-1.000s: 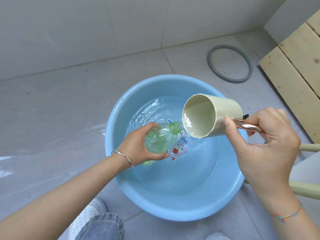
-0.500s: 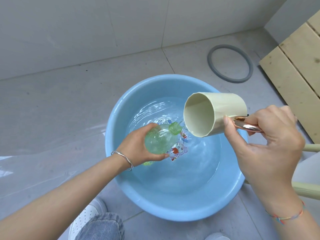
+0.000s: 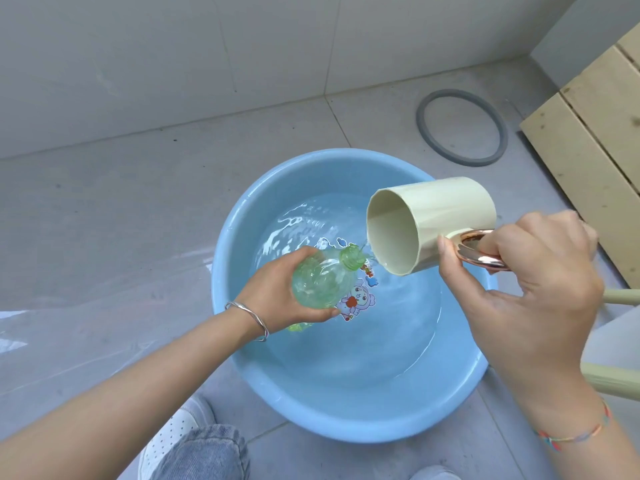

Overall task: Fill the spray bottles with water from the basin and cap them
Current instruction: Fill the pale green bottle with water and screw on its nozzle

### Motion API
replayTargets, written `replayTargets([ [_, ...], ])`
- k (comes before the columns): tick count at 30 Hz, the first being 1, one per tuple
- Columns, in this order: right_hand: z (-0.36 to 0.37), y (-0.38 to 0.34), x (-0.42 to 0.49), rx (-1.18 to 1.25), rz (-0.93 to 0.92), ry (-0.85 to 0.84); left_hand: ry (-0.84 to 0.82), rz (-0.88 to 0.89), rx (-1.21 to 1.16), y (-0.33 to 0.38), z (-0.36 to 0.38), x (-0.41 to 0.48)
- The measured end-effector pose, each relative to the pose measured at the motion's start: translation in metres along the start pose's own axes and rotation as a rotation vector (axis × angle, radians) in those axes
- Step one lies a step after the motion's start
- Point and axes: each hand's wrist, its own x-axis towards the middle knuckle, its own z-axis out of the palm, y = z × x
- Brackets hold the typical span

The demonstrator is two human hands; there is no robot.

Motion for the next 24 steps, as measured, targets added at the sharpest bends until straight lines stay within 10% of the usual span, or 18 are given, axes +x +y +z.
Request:
replayTargets([
  [24, 0.011, -0.010, -0.003, -0.073, -0.425, 0.063, -0.011, -0.001, -0.019, 0.002, 0.002, -0.001],
])
